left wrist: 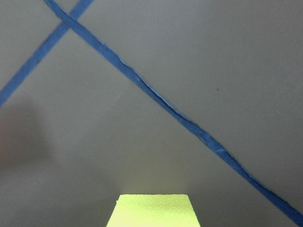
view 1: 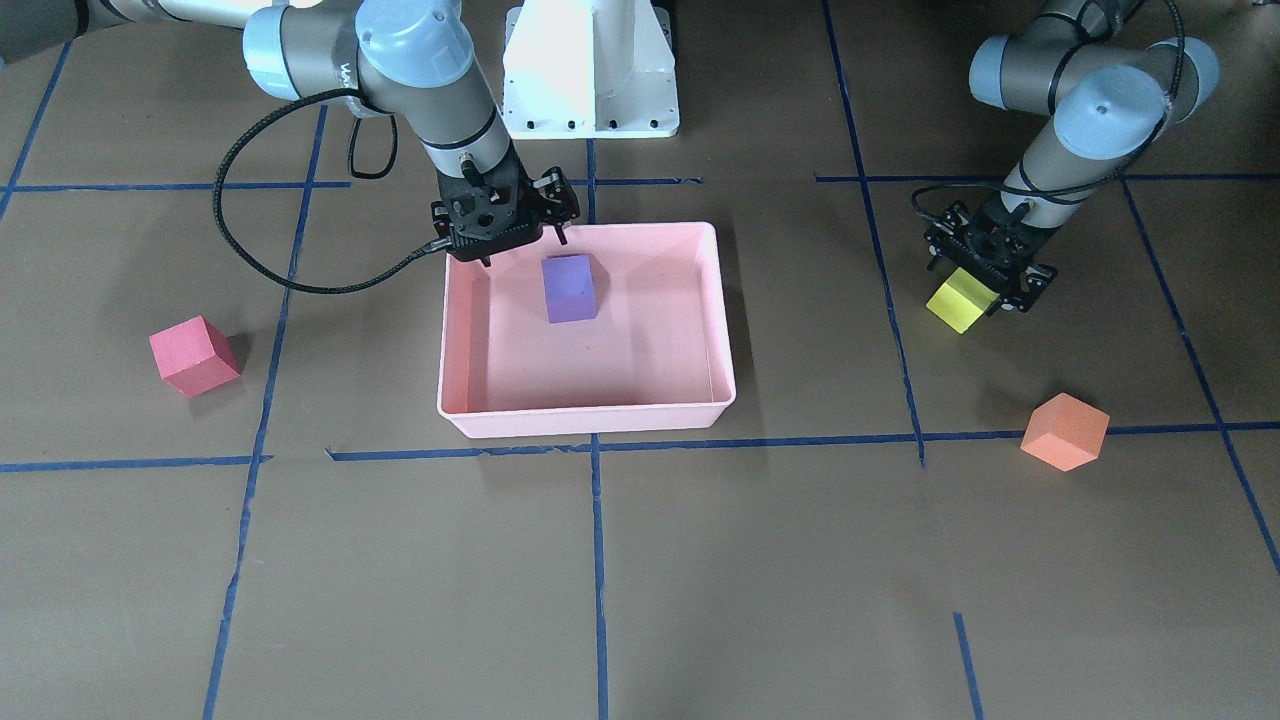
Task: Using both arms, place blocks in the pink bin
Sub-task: 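Release purple cube with right gripper while left gripper carries yellow cube over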
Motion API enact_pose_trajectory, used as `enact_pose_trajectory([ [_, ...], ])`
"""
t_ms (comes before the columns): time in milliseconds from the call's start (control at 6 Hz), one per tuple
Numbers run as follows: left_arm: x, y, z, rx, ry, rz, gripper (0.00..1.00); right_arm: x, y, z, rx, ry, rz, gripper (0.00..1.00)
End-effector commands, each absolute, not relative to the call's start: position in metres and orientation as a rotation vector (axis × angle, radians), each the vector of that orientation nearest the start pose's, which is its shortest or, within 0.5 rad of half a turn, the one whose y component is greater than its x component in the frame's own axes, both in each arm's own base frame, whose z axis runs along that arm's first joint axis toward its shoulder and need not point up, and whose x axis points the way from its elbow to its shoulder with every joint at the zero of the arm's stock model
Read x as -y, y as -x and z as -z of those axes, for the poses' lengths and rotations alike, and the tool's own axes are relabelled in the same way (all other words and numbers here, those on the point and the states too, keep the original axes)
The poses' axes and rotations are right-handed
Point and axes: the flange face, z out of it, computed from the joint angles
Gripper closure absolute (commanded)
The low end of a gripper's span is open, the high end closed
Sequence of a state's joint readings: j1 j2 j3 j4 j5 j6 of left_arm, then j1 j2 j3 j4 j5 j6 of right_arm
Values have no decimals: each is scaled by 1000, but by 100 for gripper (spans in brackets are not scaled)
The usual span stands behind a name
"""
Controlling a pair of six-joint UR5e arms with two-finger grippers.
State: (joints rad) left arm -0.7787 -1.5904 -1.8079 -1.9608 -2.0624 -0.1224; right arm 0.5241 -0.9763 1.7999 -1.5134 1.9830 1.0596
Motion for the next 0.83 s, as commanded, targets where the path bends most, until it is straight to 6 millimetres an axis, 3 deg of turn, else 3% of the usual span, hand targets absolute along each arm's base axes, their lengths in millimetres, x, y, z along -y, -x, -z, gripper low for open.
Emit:
enact_pose_trajectory([
  [0, 427, -313, -516, -716, -334, -788, 0, 397, 507, -206, 951, -95, 175, 0],
  [167, 428, -314, -526, -709, -319, -787, 0, 396, 507, -206, 951, -95, 177, 0],
  [333, 427, -316, -526, -711, -313, -788, 14, 396, 500, -208, 951, -98, 168, 0],
  [500, 426, -316, -524, -717, -313, -781, 40, 391, 478, -212, 964, -85, 98, 0],
  [667, 426, -318, -498, -771, -293, -629, 68, 393, 427, -224, 974, -100, 52, 0],
])
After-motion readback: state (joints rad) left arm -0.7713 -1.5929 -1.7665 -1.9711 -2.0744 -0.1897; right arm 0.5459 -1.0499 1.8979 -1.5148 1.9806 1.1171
